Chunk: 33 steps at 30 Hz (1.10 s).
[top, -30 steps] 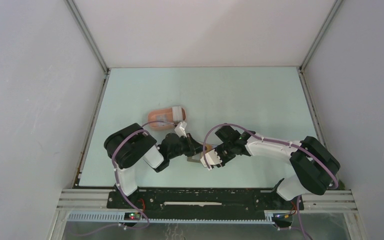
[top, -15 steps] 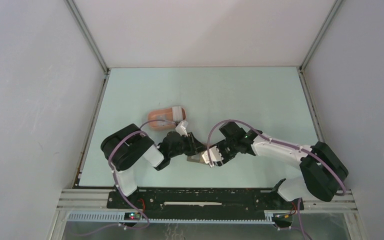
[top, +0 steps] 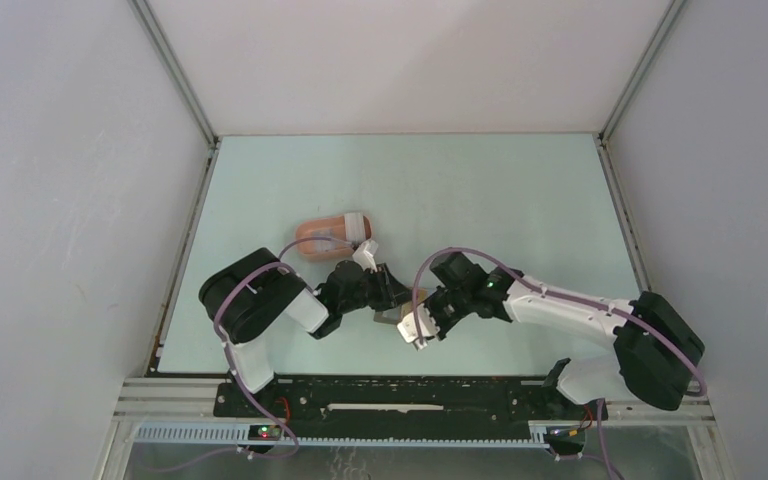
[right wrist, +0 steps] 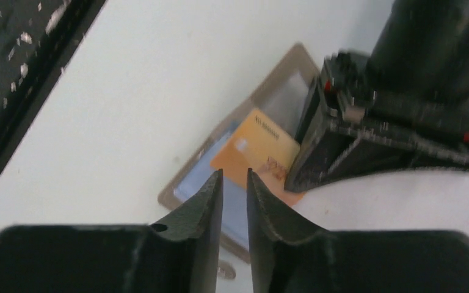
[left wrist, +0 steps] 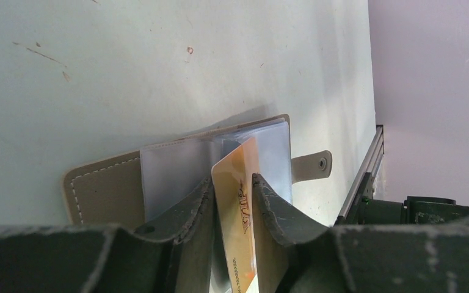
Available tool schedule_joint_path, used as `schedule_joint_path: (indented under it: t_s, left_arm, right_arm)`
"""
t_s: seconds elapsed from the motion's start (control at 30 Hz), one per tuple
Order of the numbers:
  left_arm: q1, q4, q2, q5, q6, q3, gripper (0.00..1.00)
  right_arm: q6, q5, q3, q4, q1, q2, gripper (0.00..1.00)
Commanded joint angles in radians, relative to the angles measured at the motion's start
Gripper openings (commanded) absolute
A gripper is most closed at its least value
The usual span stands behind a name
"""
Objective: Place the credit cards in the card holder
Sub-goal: Insert the credit card into the card holder.
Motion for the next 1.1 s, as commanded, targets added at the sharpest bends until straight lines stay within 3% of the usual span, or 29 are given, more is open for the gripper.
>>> schedule_joint_path:
  t_s: [0.0,0.1,0.3,1.07]
  left_arm:
    - [-0.001,-0.115,0.01,-0.005,0.049,0.022,0.34]
    - [-0.002,-0.115,0.021,0.002,0.048,0.023,0.34]
    - [-0.001,-0.111,0.031,0.005,0.05,0.024,0.35]
    - [-0.002,-0.111,0.059,0.016,0.056,0.037,0.39]
  right_arm:
    - [-0.002,0.082,0.025,0.139,0.102,0.053,0.23]
    - [-0.018,0.134,0.05,0.159,0.144,0.105,0.13]
    - [-0.027,0.224,0.086,0.225,0.182,0.186,0.08]
    - [-0.139,0.361,0.124,0.22,0.218,0.289,0.06]
